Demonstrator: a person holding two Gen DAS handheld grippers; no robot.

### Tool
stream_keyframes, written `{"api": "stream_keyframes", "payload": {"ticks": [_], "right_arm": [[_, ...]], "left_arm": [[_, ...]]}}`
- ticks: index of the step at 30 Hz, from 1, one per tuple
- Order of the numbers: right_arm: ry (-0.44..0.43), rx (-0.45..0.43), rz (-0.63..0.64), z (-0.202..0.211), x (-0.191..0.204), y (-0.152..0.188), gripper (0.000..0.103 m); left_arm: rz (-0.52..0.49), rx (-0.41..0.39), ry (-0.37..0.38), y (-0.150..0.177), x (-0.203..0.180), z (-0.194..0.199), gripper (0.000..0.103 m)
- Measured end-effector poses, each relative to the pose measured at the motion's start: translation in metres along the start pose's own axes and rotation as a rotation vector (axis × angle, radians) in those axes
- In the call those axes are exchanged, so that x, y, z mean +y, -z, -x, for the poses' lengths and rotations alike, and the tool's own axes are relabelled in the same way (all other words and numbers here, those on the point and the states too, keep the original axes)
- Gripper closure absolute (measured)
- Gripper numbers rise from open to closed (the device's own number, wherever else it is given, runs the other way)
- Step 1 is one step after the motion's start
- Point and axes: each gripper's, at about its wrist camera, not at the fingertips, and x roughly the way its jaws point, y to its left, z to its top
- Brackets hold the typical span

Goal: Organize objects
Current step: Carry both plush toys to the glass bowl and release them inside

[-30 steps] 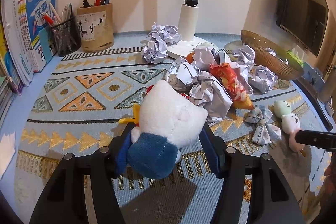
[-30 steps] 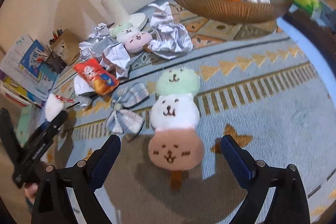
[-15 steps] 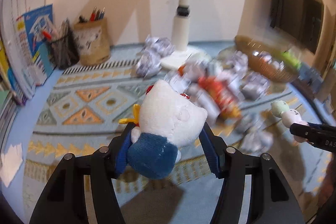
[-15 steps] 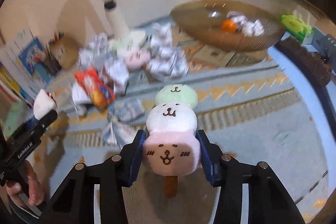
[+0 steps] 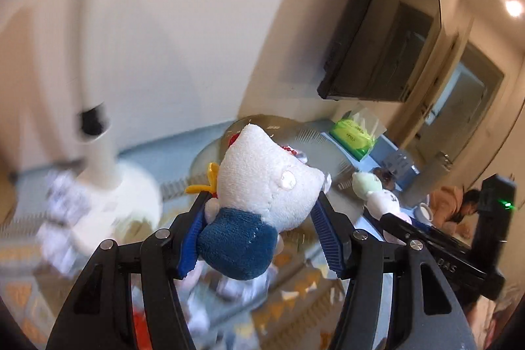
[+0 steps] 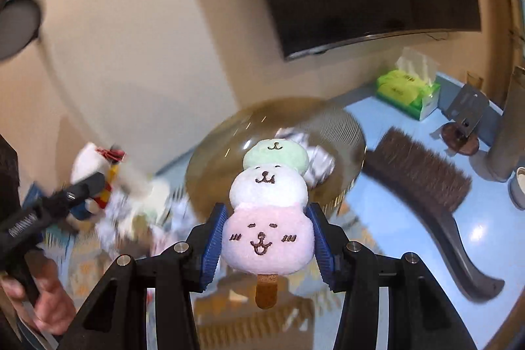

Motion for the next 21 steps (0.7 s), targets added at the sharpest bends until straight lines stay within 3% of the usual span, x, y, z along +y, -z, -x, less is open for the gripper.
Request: {"api": "stream_keyframes", "payload": {"ticks": [3,4,6,9,12,13,17,18,20,21], "right_arm": [[0.005,-0.016,-0.032,-0.024,-0.002,-0.019,0.054],[0.012,-0.027,-0.024,-0.033,-0.001,-0.025,0.051],[0.031,-0.024,0.012,-0.046,0.001,-0.032,0.034],[0.052,-0.023,0.048,-0.045,-0.006,-0.033,0.03],[0.018,-0.055,0.055,-0.022,-0.01,-0.022,0.025],[-0.003,-0.063,0.06,-0.013,-0.013,-0.016,0.018],[-0.159,-0.067,0.076,0.023,-0.016,0.02,0.006],[-0.201,-0.064,0.086,0.028,-0.015,0.03,0.005],[-0.261,-0.061,0.126,0.037,-0.007,0.054,0.0],[-0.279,-0.055,0.149,0.038,-0.002,0.064,0.0]], "left_arm": [[-0.006,0.004,-0.049,-0.019,-0.012,-0.042,0.044],[-0.013,0.003,-0.061,-0.021,-0.015,-0.051,0.037],[-0.031,0.019,-0.094,-0.025,-0.019,-0.074,0.025],[-0.031,0.065,-0.087,-0.023,-0.014,-0.084,0.024],[0.003,0.061,-0.056,-0.013,-0.005,-0.063,0.024],[0.002,0.054,-0.054,-0.009,-0.004,-0.053,0.024],[-0.036,-0.006,-0.06,0.019,-0.004,0.006,0.023],[-0.044,-0.022,-0.062,0.026,-0.004,0.021,0.021],[-0.054,-0.067,-0.069,0.051,0.0,0.057,0.002],[-0.049,-0.101,-0.098,0.066,0.005,0.076,0.0]]}}
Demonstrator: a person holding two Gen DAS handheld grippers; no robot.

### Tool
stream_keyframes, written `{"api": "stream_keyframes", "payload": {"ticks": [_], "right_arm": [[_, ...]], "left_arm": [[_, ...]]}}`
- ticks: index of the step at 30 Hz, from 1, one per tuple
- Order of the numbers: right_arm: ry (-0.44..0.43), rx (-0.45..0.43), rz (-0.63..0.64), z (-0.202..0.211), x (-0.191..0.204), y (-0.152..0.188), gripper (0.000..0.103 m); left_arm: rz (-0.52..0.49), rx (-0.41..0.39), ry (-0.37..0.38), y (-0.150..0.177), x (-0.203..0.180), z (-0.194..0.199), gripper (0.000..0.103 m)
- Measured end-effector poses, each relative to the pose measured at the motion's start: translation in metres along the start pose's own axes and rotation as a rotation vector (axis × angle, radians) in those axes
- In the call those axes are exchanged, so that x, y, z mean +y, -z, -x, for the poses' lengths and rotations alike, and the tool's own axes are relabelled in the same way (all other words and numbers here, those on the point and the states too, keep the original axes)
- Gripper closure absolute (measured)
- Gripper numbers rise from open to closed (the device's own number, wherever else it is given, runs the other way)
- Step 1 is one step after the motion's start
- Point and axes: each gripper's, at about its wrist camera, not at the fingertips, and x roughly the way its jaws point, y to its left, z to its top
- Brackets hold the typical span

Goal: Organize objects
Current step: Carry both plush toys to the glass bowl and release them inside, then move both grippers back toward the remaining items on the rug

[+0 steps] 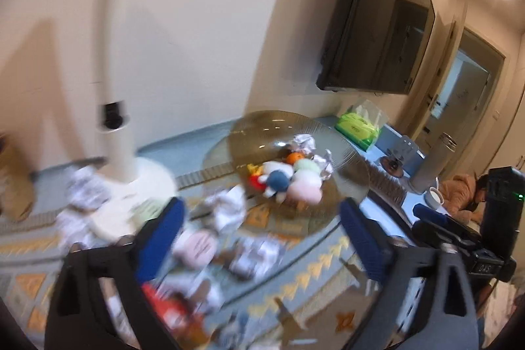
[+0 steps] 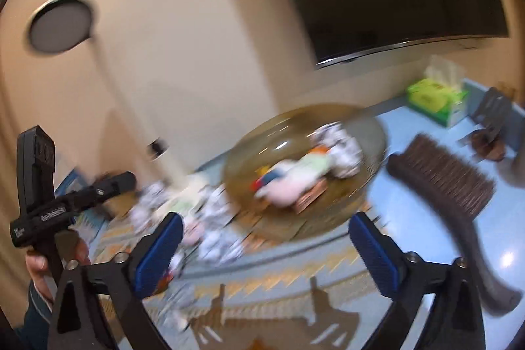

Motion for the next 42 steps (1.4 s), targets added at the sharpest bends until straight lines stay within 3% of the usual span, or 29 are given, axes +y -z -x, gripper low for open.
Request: {"api": "stream_keyframes", "payload": {"ticks": [2,5,6,8,11,14,29,38,42], "right_arm": [[-0.02,0.051,0.042,-0.01,0.014,0.019,0.0],[-0.007,0.069,0.116,-0.021,0.035,0.043,0.0],[-0.012,0.081,0.134,-0.026,0.041,0.048,0.0],[-0.024,0.103,0.151,-0.038,0.048,0.057,0.0],[-0.021,0.139,0.137,-0.055,0.049,0.065,0.0],[0.028,0.158,0.151,-0.063,0.047,0.067,0.0],[0.053,0.226,0.121,-0.08,0.04,0.07,0.0],[0.052,0.209,0.12,-0.077,0.041,0.069,0.0],[0.051,0.188,0.153,-0.072,0.048,0.07,0.0]], "left_arm": [[0.007,-0.046,-0.057,0.022,0.012,0.025,0.001],[0.021,-0.052,-0.208,0.057,0.033,0.048,0.001],[0.044,-0.037,-0.223,0.069,0.047,0.053,0.001],[0.11,0.003,-0.253,0.085,0.075,0.056,0.001],[0.208,0.007,-0.363,0.109,0.115,0.056,0.002],[0.219,0.003,-0.456,0.122,0.133,0.048,0.002],[0.248,0.031,-0.399,0.132,0.144,0.036,0.001],[0.178,0.045,-0.412,0.133,0.13,0.03,0.001],[0.146,0.053,-0.378,0.134,0.124,0.03,0.001]]}}
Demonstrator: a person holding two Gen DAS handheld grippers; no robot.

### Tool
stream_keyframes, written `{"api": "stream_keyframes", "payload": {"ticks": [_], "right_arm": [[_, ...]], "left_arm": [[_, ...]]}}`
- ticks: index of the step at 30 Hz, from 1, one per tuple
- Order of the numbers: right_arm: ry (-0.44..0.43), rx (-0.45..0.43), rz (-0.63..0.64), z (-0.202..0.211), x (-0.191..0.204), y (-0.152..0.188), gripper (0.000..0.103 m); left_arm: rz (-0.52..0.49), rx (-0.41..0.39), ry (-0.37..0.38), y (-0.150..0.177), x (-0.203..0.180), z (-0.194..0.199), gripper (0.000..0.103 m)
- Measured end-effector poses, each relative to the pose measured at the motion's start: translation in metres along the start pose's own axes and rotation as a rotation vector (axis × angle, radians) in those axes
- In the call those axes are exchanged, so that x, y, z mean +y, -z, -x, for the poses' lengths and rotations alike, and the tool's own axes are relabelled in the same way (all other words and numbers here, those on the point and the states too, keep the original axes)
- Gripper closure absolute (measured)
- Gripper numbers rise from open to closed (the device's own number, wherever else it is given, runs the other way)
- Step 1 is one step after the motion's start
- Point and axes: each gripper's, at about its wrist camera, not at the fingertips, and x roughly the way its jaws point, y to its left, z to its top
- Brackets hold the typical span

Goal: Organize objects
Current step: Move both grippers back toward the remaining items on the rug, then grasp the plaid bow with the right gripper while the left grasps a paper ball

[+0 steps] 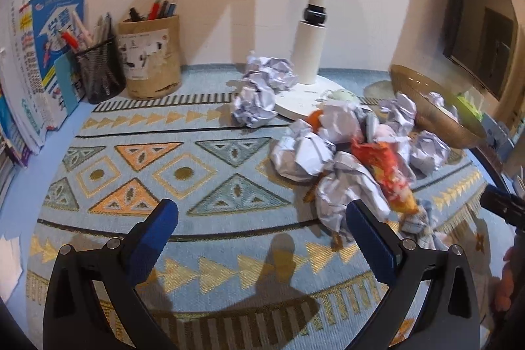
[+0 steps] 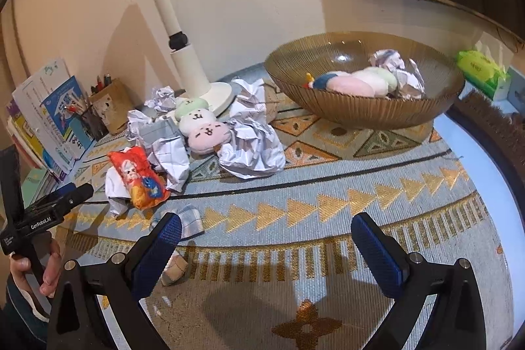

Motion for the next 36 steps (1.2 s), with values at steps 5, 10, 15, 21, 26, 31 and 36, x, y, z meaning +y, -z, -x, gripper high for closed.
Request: {"api": "stream_keyframes", "payload": {"ticks": [5,10,15,21,26,31,36], "right_arm": [[0.006,0.025,0.044,-0.003,0.011,0.002,0.0],[-0.142,0.131,0.003,-0.015,0.036,0.004,0.0],[-0.105,0.178,0.172,-0.031,0.094,0.007,0.0],[-0.032,0.234,0.185,-0.062,0.104,0.015,0.028],[-0.02,0.208,0.196,-0.063,0.103,0.014,0.074],[-0.022,0.142,0.191,-0.039,0.095,0.011,0.08],[-0.004,0.128,0.196,-0.015,0.07,0.012,0.08]], "left_arm": [[-0.086,0.024,0.05,0.006,-0.018,0.003,0.001],[-0.17,0.054,0.15,0.007,-0.04,0.008,0.001],[-0.196,0.12,0.222,-0.019,-0.041,-0.008,0.001],[-0.214,0.182,0.256,-0.019,-0.044,-0.041,0.028],[-0.196,0.155,0.3,-0.017,-0.043,-0.038,0.052],[-0.15,0.118,0.29,-0.013,-0.028,-0.012,0.052],[-0.07,0.058,0.242,-0.002,-0.002,0.022,0.052]]}}
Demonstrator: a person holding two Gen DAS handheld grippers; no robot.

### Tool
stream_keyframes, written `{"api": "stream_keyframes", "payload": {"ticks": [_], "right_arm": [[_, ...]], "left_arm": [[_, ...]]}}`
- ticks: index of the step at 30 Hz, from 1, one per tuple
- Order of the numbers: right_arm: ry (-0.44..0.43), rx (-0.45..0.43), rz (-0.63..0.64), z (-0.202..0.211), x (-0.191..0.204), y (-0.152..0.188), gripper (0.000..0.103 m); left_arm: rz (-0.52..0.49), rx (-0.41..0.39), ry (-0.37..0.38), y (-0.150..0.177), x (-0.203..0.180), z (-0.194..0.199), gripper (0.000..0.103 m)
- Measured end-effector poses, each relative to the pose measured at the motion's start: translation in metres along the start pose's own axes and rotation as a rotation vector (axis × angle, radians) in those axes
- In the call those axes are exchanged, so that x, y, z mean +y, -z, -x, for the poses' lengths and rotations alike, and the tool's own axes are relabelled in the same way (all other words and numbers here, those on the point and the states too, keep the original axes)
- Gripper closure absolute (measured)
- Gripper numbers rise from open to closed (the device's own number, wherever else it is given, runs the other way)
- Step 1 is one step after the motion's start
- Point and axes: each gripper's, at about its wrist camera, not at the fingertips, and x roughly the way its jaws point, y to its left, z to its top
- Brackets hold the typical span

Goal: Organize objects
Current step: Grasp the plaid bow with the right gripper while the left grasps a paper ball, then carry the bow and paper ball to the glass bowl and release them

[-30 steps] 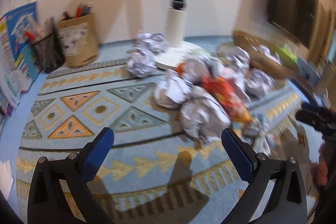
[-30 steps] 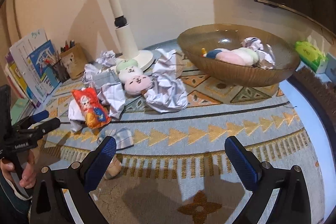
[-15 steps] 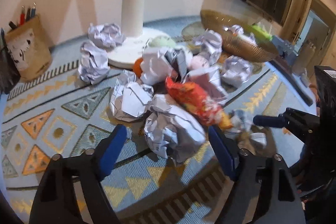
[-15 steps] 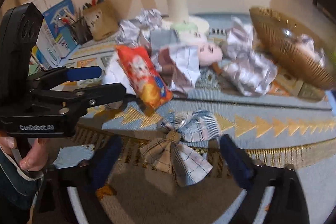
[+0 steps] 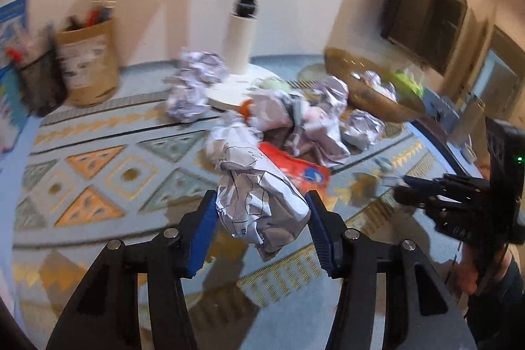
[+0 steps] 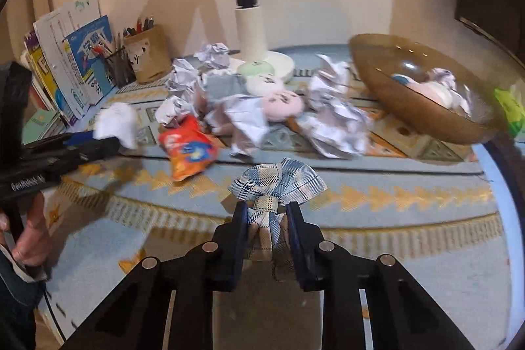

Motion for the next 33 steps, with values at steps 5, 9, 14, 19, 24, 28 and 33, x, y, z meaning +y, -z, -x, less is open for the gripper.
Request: {"api": "stream_keyframes", "payload": {"ticks": [5,9,14,19,24,28,33], "right_arm": [[0.013,0.049,-0.014,0.002,-0.025,0.013,0.071],[-0.032,0.021,-0.137,0.009,-0.046,0.023,0.031],[-0.059,0.051,-0.209,0.009,-0.042,0.028,0.027],[0.141,0.09,-0.138,-0.006,-0.02,0.025,0.042],[0.133,0.057,-0.108,-0.002,-0.014,0.025,0.08],[0.14,0.004,-0.105,0.014,-0.019,0.023,0.08],[0.211,-0.119,-0.129,0.055,-0.048,0.0,0.08]], "left_arm": [[0.111,-0.022,0.011,0.017,0.019,0.0,0.052],[0.094,-0.025,-0.001,0.016,0.017,-0.002,0.052],[0.032,-0.016,-0.033,0.019,0.004,-0.004,0.052],[0.013,-0.014,-0.041,0.02,0.003,-0.005,0.052],[0.012,-0.017,-0.049,0.021,0.002,-0.004,0.052],[0.001,-0.015,-0.036,0.014,-0.008,0.0,0.052],[-0.089,-0.078,0.026,-0.028,-0.052,0.013,0.052]]}}
